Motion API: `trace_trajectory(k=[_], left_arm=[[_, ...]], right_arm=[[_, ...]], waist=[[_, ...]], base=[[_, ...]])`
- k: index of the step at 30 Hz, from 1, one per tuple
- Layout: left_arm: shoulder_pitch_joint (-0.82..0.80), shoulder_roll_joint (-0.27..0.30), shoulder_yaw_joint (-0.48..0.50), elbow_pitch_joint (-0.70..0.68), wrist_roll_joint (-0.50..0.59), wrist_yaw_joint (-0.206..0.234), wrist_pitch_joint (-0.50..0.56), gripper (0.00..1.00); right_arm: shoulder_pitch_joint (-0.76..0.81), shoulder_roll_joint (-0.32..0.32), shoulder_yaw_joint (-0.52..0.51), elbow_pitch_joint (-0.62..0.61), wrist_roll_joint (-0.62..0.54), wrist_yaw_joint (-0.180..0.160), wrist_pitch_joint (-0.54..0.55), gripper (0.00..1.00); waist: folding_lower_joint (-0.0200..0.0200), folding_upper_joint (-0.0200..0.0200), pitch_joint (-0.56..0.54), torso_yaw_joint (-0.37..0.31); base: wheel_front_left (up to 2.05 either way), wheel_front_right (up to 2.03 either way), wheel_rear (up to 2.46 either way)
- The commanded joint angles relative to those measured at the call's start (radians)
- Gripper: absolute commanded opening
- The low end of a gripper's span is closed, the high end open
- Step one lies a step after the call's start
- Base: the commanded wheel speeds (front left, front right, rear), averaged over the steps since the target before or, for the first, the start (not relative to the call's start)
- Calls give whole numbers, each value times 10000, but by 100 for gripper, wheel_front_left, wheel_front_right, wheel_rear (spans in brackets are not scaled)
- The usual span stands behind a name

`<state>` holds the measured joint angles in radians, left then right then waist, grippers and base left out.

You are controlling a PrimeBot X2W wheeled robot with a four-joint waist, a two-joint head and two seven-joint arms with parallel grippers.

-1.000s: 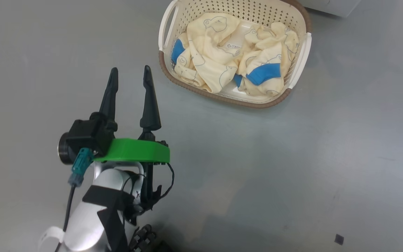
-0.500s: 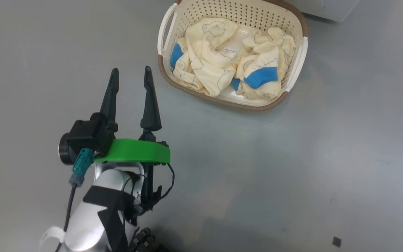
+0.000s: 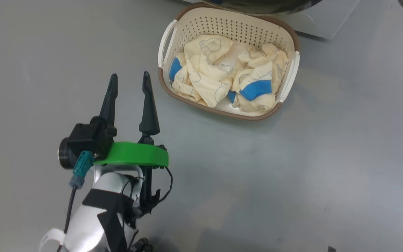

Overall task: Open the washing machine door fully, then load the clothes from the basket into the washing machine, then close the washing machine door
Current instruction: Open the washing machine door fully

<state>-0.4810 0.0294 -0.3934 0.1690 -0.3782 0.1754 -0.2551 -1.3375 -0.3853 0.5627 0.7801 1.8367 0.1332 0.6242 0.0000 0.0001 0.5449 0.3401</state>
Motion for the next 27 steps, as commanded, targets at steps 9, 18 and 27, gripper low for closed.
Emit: trace_trajectory(k=[9, 18, 27], left_arm=[[562, 208, 422, -92, 65, -122, -67, 100], [858, 208, 507, 86, 223, -263, -67, 100], [1222, 208, 598, 233, 417, -399, -67, 100]], right_arm=[[1213, 637, 68, -550, 66, -25, 293, 0], [2144, 994, 51, -595, 22, -25, 355, 0], [2811, 1465, -17, -633, 81, -25, 556, 0]], waist=[[0, -1, -716, 15], [0, -1, -1281, 55], [0, -1, -1817, 116]], base=[[0, 0, 0], [0, 0, 0], [0, 0, 0]])
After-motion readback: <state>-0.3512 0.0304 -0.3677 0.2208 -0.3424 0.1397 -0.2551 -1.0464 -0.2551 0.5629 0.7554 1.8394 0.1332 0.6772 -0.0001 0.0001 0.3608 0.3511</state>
